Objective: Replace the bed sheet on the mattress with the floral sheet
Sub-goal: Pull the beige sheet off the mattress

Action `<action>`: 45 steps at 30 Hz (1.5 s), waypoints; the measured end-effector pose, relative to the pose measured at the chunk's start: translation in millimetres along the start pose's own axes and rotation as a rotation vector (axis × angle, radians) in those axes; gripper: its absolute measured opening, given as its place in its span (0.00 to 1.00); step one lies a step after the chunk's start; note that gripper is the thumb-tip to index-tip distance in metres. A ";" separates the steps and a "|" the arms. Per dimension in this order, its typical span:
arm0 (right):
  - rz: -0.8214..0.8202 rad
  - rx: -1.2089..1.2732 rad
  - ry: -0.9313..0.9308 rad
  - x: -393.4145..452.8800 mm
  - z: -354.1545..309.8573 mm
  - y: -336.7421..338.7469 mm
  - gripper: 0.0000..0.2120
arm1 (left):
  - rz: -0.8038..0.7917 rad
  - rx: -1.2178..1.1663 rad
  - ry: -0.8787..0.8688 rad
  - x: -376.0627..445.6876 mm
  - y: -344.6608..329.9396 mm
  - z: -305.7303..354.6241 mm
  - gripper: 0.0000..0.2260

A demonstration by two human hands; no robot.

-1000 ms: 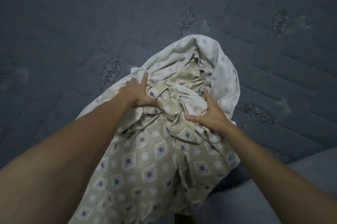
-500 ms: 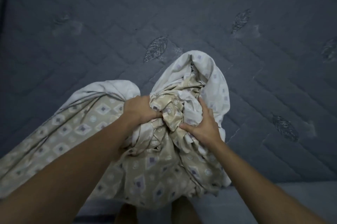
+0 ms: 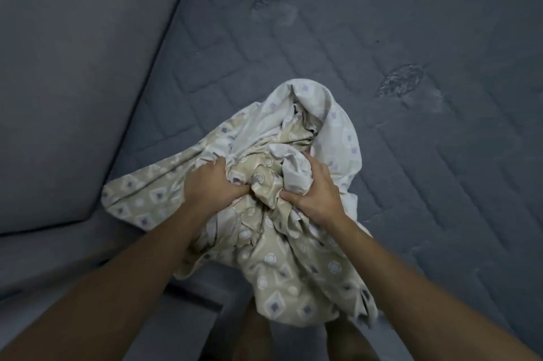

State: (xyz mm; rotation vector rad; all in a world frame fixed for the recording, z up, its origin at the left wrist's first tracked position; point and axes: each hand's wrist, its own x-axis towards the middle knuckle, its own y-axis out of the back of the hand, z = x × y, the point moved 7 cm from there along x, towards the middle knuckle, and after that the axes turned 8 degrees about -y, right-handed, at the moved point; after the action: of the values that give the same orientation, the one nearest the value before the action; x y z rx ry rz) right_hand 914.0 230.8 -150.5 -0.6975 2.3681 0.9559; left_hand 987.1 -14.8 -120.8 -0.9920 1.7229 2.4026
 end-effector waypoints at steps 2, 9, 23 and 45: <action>-0.022 -0.042 0.056 12.7 -32.7 -27.1 0.49 | 0.034 -0.106 0.084 -11.6 -0.9 -42.9 0.48; -0.084 -0.306 0.193 41.5 -99.0 -96.6 0.45 | 0.104 -0.360 0.159 -27.2 -10.6 -132.5 0.49; -0.033 -0.490 0.157 51.8 -88.1 -113.4 0.44 | -0.164 -0.351 0.180 -17.5 -25.4 -202.5 0.61; -0.006 -0.322 0.190 19.5 -69.9 -67.2 0.35 | 0.027 -0.580 0.325 -78.6 -45.7 -97.4 0.26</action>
State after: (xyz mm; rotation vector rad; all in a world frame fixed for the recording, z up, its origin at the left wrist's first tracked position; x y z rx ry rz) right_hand 923.5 132.3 -150.3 -0.9525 2.3941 1.3400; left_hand 1113.2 -54.4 -138.1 -1.4916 1.0992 2.9685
